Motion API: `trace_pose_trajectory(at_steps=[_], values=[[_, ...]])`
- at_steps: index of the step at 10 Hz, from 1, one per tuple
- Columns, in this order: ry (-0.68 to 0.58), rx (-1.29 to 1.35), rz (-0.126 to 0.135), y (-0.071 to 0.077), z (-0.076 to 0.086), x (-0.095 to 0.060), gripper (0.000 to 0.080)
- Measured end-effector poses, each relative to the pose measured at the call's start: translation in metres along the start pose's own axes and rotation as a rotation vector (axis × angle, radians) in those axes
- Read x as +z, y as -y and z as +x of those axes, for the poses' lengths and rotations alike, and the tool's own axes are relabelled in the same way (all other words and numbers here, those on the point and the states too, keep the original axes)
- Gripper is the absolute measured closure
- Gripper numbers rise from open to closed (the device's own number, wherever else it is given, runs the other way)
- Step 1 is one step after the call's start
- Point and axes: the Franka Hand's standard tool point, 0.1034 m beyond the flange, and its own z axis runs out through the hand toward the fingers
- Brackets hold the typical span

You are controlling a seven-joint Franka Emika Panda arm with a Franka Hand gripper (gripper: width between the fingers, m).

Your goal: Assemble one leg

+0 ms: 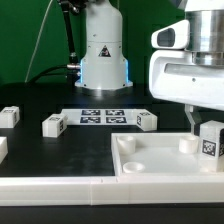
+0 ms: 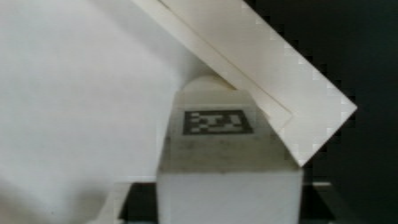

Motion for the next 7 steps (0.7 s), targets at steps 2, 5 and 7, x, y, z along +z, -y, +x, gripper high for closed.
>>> trace_pose_trajectory(at_steps=[2,5,7], values=[[0.001,0.178,0.000,-0.0012,0.0003,0.0001,0.0508],[0.008,0.422,0.001,-0.0026,0.0019,0.0000,0.0508],[0.007,0.595,-0.001,-0.0022,0.0001,0.0001,0.0508]])
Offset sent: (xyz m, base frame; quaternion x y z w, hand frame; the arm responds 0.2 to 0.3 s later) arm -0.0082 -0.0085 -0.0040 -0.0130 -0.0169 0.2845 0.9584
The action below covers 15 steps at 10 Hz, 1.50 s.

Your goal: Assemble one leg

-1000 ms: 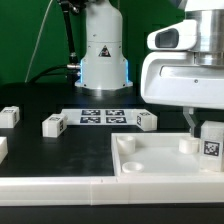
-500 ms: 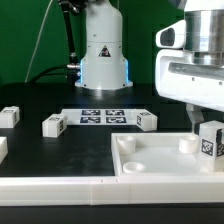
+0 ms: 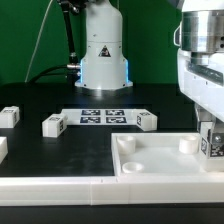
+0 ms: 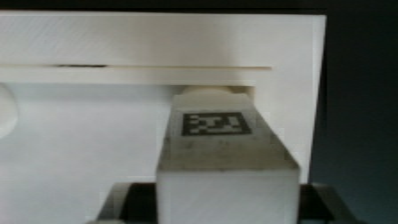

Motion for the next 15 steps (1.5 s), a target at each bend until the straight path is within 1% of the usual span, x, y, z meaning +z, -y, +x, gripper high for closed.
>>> trace_pose_trajectory(at_steps=[3,5,6,7,8,9,10,11,15], values=[[-0.014,0.319,0.004,-0.0015,0.0004,-0.0007,0.0508],[-0.010,0.335,0.000,-0.0019,0.0029,-0.0007,0.0508],[-0.002,0.345,-0.002,-0.0026,0.0007,0.0002,0.0508],[0.000,0.308,-0.002,-0.0028,0.0000,0.0005,0.0309],[0.000,0.269,-0.001,-0.0026,0.0001,0.0004,0.0203],[0.000,0.234,0.005,-0.0012,0.0013,0.0002,0.0203],[-0.001,0.170,0.006,-0.0008,0.0016,0.0000,0.0158],[-0.002,0.022,0.006,-0.0009,0.0015,0.0000,0.0152],[-0.001,-0.024,0.005,-0.0011,0.0008,0.0002,0.0150]])
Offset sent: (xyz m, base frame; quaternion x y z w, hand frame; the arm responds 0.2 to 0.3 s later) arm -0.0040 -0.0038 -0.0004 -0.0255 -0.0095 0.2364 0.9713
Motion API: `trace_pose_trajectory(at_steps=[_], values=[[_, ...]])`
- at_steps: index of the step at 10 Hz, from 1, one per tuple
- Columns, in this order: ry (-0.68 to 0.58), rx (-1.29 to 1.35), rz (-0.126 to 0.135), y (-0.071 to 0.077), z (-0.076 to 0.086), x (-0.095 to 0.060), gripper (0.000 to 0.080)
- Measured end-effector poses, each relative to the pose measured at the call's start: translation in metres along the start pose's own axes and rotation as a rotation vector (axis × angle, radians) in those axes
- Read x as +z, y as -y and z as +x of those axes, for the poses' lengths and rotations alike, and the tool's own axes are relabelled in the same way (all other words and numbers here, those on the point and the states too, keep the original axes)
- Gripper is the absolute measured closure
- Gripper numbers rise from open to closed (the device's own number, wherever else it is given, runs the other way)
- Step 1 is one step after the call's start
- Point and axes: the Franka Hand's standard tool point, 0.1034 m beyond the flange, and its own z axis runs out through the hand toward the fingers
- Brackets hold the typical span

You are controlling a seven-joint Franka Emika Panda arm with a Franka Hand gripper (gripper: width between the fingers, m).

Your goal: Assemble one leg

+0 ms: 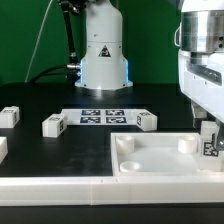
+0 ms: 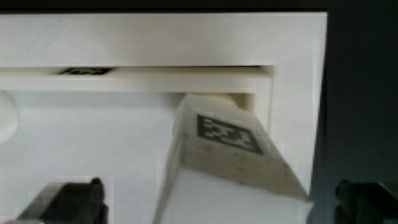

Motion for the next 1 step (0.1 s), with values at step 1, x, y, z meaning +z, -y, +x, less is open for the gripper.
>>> trace_pose_trajectory(at_steps=[1], values=[[0.000,0.000,0.000,0.0000,0.0000,0.0000,0.0150]])
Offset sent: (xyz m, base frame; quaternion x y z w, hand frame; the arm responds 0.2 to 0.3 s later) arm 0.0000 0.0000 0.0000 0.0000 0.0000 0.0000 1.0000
